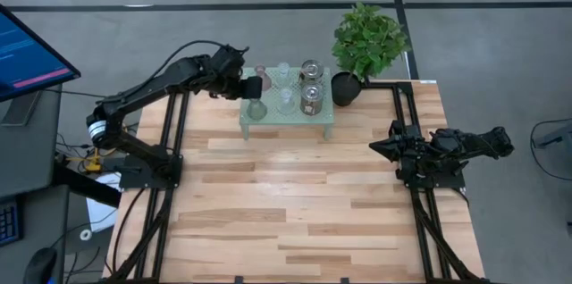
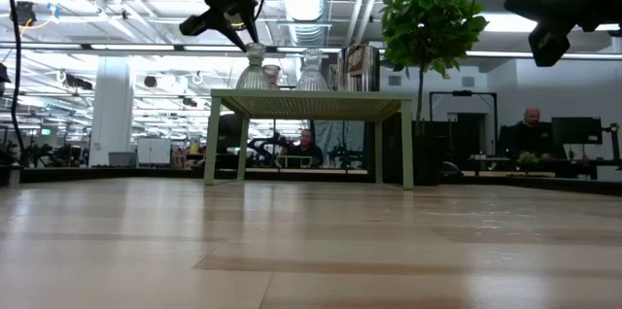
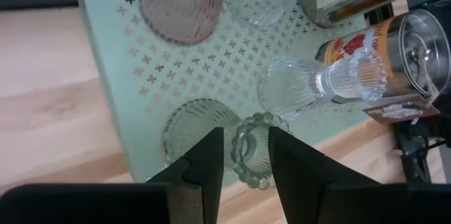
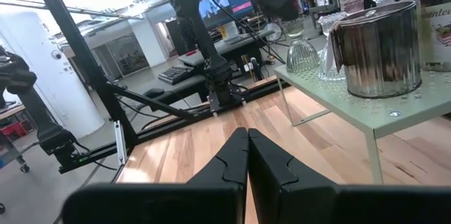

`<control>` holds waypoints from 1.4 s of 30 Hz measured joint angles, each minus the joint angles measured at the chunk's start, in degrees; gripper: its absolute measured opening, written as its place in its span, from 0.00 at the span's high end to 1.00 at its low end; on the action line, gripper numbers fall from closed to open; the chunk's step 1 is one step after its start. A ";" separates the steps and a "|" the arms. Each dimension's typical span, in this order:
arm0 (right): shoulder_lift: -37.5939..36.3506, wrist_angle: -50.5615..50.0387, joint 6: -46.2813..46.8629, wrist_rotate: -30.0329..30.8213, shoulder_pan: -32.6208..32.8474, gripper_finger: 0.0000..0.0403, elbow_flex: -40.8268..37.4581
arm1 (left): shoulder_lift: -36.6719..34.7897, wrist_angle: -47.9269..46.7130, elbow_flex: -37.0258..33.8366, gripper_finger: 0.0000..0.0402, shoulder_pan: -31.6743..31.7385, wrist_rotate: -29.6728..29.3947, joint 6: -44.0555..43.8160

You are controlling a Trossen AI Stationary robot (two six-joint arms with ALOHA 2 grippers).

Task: Pick & Place candle stick holders
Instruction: Return to Home Position

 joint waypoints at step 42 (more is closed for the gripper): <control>0.00 10.91 -6.45 1.15 -1.50 1.00 0.67 | -26.61 21.94 -8.33 0.99 -1.38 11.80 30.12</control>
